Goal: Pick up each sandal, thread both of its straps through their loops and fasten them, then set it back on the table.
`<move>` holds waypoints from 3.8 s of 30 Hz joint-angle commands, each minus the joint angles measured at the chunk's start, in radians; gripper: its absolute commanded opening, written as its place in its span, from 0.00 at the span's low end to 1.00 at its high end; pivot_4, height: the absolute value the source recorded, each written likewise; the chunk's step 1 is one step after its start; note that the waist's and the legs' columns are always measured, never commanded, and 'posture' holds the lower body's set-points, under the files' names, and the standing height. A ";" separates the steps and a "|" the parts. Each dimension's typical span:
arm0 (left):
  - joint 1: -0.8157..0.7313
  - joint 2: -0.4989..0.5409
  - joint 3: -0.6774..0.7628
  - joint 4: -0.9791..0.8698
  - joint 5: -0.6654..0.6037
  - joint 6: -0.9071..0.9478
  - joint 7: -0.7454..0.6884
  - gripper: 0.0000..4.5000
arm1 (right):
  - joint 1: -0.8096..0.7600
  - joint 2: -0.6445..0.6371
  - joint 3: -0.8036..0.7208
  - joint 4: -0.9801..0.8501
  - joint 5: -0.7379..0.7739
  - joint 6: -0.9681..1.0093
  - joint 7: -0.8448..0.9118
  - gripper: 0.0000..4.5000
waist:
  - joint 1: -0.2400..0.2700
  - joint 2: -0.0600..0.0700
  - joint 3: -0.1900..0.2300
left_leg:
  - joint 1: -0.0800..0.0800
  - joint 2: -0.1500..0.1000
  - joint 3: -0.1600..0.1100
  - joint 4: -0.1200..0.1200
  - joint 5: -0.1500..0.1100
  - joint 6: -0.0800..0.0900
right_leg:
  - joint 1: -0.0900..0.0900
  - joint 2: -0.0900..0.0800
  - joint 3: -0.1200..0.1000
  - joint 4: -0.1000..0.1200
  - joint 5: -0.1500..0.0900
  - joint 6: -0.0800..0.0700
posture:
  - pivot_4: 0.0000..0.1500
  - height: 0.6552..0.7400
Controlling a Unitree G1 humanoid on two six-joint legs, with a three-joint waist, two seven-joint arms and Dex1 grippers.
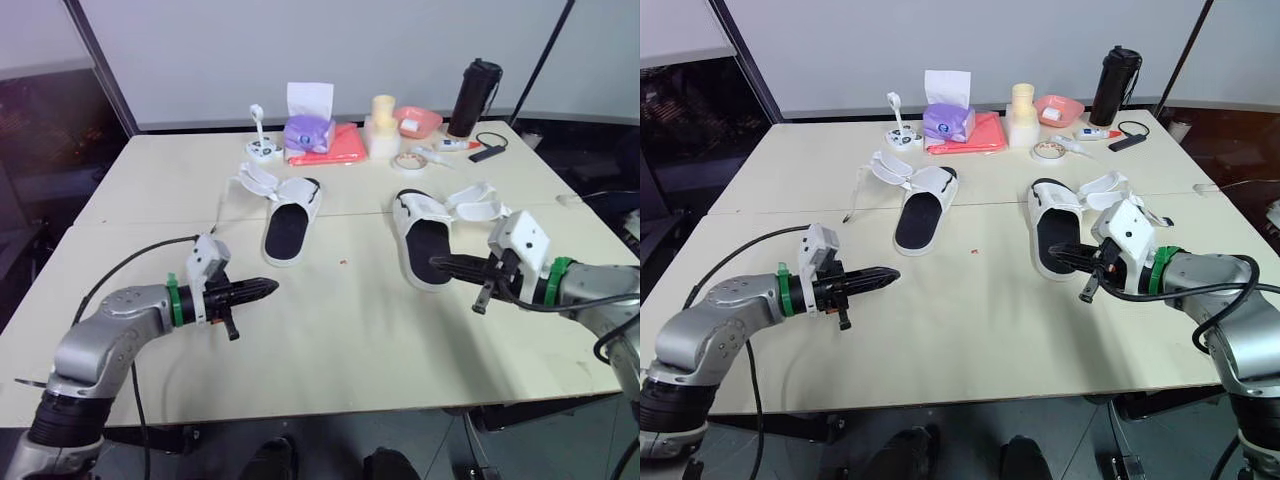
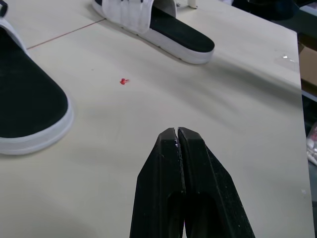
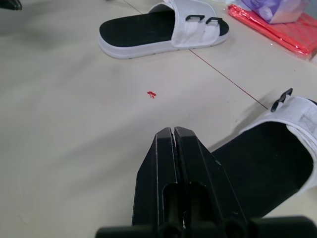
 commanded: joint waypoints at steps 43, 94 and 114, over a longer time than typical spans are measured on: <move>-0.050 -0.045 -0.048 0.008 -0.005 0.008 -0.020 0.00 | -0.323 0.122 0.410 0.413 -0.622 -0.274 -0.387 0.98 | -0.025 0.000 0.001 | 0.000 -0.001 0.001 0.000 0.001 -0.002 | -0.002 0.001 0.001 0.003 0.001 0.000 | 1.00 0.93; -0.049 -0.040 -0.062 0.014 0.030 -0.008 -0.010 0.00 | -0.524 0.158 0.515 0.895 -0.689 -1.231 -0.352 0.01 | -0.052 0.002 0.003 | 0.000 -0.002 0.000 -0.002 0.006 -0.008 | -0.009 0.003 0.003 0.017 0.000 0.001 | 1.00 0.93; -0.124 -0.044 -0.077 0.125 0.052 -0.058 -0.099 0.00 | -0.413 0.094 0.588 0.671 -0.726 -1.717 -0.168 0.01 | -0.052 0.003 0.004 | 0.001 -0.002 0.000 0.000 0.006 -0.008 | -0.008 0.003 0.003 0.018 0.001 0.000 | 1.00 0.93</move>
